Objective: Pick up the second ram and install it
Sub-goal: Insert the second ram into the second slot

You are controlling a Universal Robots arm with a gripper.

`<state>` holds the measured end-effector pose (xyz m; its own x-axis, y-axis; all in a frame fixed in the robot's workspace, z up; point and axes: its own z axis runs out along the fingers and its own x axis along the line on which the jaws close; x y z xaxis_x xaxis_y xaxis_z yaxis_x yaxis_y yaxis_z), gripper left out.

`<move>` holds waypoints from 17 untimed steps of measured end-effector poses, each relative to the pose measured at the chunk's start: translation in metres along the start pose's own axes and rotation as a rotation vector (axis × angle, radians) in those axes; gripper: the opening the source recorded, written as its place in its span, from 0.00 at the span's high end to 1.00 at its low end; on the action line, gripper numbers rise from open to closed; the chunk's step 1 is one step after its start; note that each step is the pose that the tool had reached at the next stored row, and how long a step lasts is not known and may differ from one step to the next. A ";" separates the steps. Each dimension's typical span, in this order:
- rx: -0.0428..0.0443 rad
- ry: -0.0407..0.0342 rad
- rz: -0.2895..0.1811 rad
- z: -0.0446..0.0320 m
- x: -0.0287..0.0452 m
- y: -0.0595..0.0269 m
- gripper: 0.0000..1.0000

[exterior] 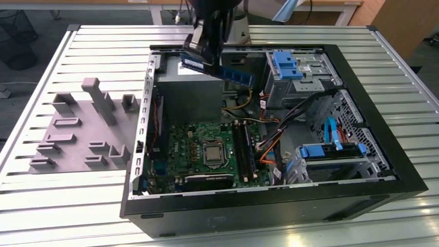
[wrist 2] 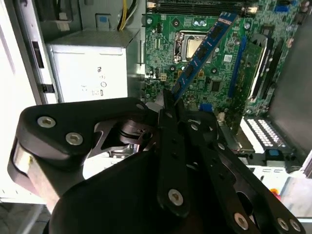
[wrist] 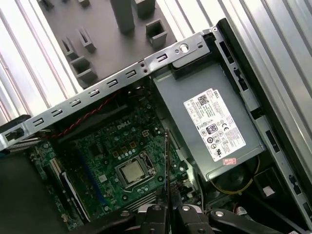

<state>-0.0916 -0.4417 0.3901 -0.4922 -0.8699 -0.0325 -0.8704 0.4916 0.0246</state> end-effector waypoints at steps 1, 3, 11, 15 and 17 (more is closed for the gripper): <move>0.0006 -0.0005 0.018 0.0003 0.0000 0.0000 0.86; 0.0019 -0.0013 0.054 0.0009 0.0000 0.0000 0.86; 0.0070 -0.0041 0.200 0.0031 0.0001 -0.0001 0.86; 0.0095 -0.0057 0.272 0.0043 0.0001 -0.0001 0.86; 0.0107 -0.0065 0.310 0.0049 0.0002 -0.0001 0.86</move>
<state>-0.0916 -0.4416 0.3852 -0.7342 -0.6782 -0.0316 -0.6788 0.7339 0.0238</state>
